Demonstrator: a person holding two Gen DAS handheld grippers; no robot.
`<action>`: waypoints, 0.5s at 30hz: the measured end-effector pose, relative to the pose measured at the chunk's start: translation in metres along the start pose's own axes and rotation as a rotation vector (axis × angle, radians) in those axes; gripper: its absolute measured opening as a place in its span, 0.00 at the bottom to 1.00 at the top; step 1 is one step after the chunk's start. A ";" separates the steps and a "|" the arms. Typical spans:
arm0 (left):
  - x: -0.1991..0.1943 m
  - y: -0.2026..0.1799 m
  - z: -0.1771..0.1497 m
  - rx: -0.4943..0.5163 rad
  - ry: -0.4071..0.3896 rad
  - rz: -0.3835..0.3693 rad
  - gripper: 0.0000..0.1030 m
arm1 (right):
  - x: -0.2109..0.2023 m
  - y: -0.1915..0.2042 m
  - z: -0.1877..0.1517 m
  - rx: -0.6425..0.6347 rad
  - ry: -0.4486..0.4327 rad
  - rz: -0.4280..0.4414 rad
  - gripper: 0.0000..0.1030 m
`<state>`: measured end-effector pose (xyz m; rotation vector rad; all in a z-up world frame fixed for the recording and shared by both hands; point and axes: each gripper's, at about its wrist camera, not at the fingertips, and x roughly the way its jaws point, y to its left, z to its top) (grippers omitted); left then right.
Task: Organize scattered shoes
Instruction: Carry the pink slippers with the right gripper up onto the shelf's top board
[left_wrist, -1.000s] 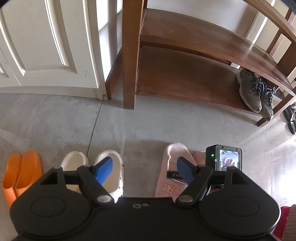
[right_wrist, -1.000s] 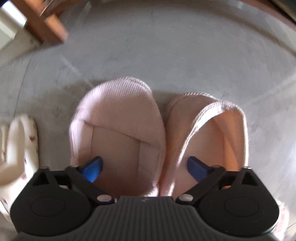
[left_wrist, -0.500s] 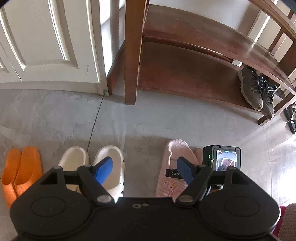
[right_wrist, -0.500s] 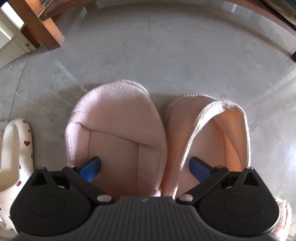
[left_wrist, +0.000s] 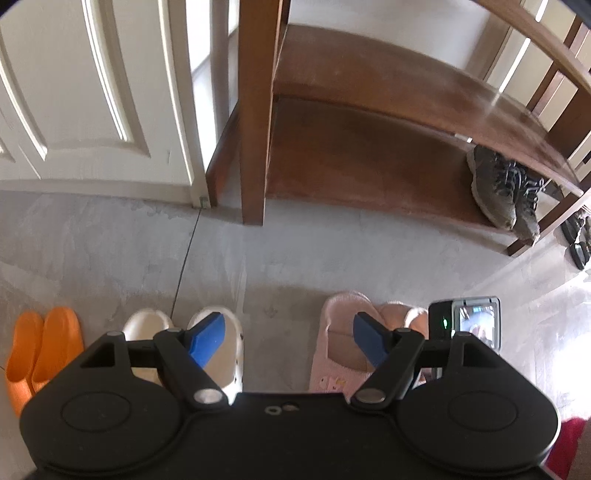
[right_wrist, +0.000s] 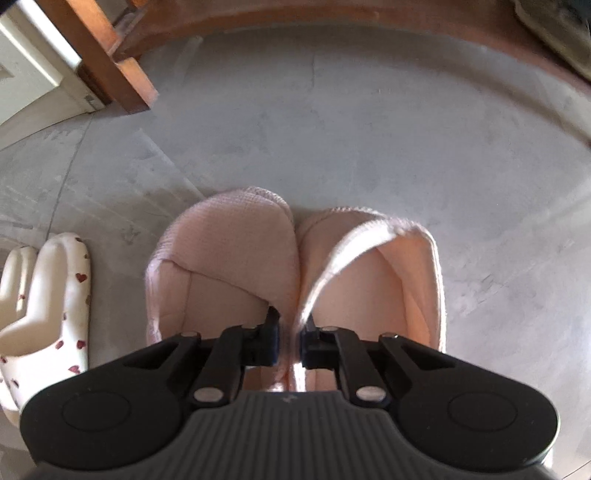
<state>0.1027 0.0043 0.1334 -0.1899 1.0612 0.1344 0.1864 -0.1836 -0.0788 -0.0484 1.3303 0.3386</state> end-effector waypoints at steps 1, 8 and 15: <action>-0.003 -0.001 0.003 0.002 -0.005 -0.001 0.74 | -0.010 0.000 -0.001 -0.010 -0.005 -0.002 0.11; -0.062 -0.023 0.060 0.049 -0.104 -0.023 0.74 | -0.108 -0.004 0.006 -0.019 -0.088 0.016 0.09; -0.146 -0.051 0.120 0.095 -0.246 -0.071 0.74 | -0.267 -0.016 0.038 -0.031 -0.275 0.014 0.09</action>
